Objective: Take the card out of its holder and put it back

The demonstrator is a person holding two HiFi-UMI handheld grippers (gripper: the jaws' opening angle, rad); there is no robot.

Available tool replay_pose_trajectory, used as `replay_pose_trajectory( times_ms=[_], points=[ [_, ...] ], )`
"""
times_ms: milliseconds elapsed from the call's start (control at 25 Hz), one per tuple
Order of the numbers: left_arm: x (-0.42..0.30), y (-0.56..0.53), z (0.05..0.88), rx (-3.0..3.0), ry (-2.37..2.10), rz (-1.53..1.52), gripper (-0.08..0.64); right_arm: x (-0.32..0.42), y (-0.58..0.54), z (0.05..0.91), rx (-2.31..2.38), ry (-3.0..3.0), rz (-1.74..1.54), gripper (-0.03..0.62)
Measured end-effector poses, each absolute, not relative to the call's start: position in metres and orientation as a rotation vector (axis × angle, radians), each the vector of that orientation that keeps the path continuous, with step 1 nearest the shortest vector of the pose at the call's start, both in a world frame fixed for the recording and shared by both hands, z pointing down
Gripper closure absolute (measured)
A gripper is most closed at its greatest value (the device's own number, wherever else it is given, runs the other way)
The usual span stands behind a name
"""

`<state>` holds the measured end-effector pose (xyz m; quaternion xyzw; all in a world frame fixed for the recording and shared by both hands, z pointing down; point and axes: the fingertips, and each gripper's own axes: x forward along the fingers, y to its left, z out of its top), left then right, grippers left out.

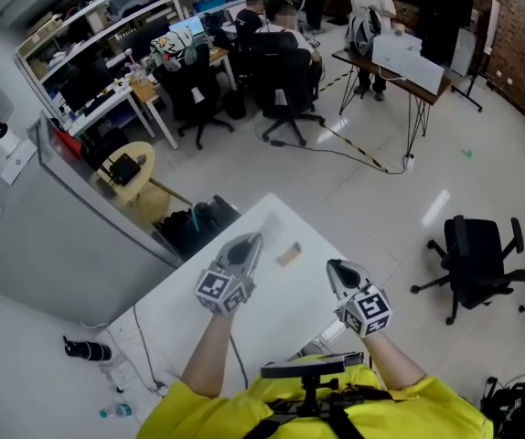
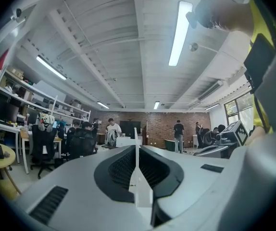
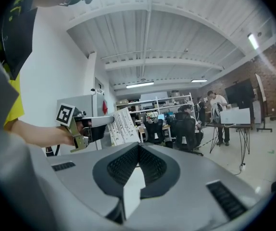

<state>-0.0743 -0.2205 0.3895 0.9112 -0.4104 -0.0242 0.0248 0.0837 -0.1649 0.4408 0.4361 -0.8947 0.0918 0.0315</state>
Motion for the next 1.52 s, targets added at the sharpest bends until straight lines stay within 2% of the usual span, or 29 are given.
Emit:
replay_pose_trajectory(
  times_ms=[960, 1120, 1520],
  points=[
    [-0.087, -0.236, 0.403, 2.820, -1.216, -0.075, 0.548, 0.070, -0.154, 0.461, 1.343, -2.712, 0.313, 0.589],
    [-0.083, -0.253, 0.441, 2.759, -1.167, -0.015, 0.548, 0.075, -0.157, 0.476, 1.333, -2.676, 0.374, 0.589],
    [-0.065, -0.295, 0.595, 2.672, -1.017, 0.110, 0.548, 0.072, -0.163, 0.562, 1.267, -2.593, 0.550, 0.589]
  ],
)
